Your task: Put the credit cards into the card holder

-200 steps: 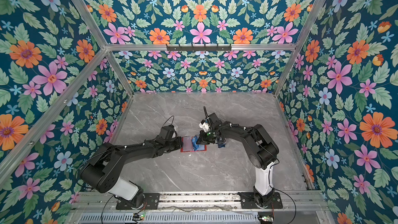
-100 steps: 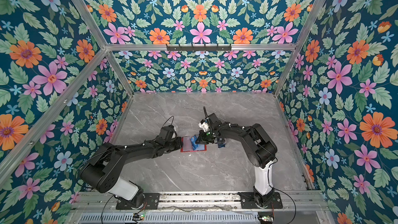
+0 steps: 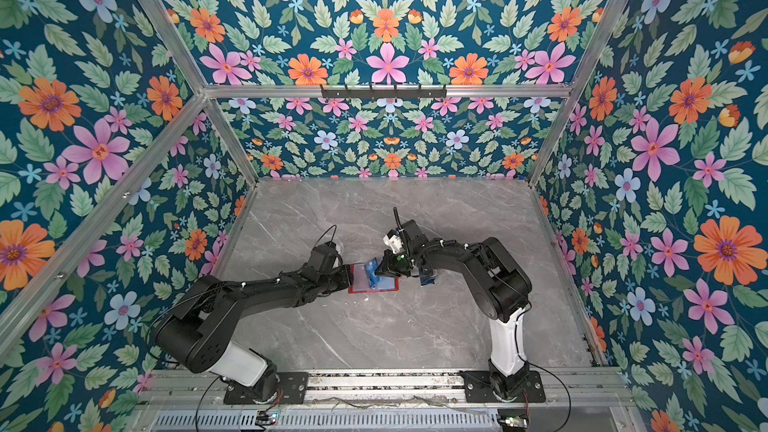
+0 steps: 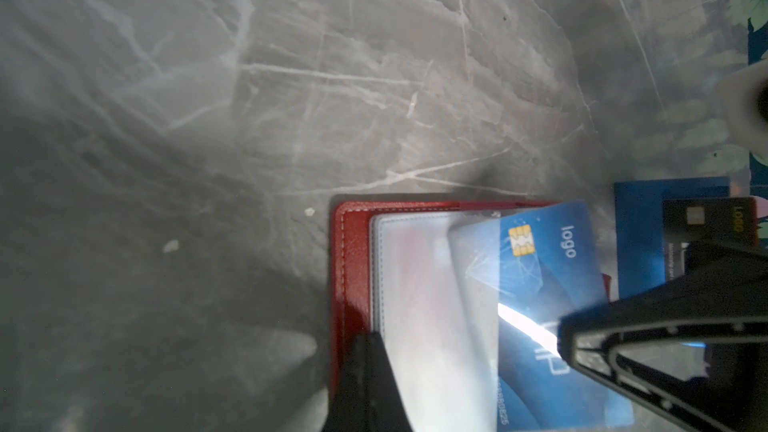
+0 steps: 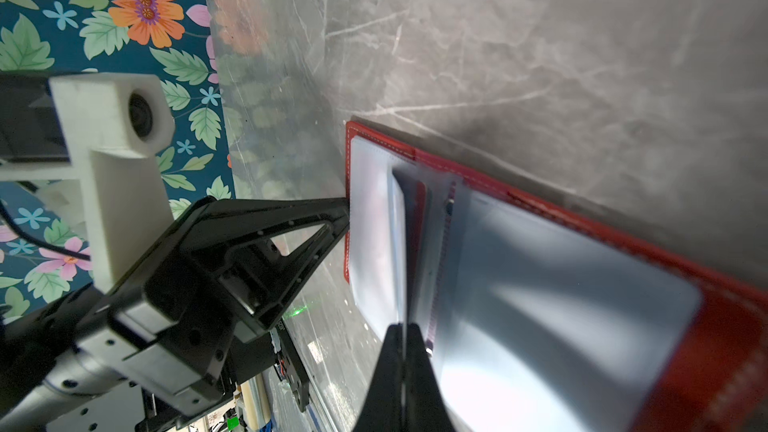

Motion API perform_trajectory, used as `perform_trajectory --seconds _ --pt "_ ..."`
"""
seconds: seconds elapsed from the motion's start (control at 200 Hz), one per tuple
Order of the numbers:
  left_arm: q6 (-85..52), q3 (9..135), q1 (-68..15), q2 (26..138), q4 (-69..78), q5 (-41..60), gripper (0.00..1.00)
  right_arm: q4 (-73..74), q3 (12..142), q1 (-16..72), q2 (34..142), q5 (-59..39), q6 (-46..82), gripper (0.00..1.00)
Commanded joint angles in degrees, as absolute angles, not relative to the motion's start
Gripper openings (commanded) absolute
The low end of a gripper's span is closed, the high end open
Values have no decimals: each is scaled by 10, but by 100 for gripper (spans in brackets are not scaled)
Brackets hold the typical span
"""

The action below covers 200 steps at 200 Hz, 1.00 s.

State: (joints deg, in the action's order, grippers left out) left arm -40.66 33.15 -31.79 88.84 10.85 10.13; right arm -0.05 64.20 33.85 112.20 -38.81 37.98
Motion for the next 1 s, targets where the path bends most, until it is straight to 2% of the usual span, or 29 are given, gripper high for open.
perform_trajectory --seconds 0.0,0.54,0.83,0.995 --pt "-410 327 -320 892 74 105 3 14 638 339 1126 -383 398 0" --pt "-411 321 -322 891 73 99 3 36 619 347 1135 -377 416 0" --pt "-412 319 -323 891 73 98 3 -3 625 356 1126 -345 394 29" --pt "-411 318 -323 891 74 98 2 -32 635 366 1117 -325 376 40"
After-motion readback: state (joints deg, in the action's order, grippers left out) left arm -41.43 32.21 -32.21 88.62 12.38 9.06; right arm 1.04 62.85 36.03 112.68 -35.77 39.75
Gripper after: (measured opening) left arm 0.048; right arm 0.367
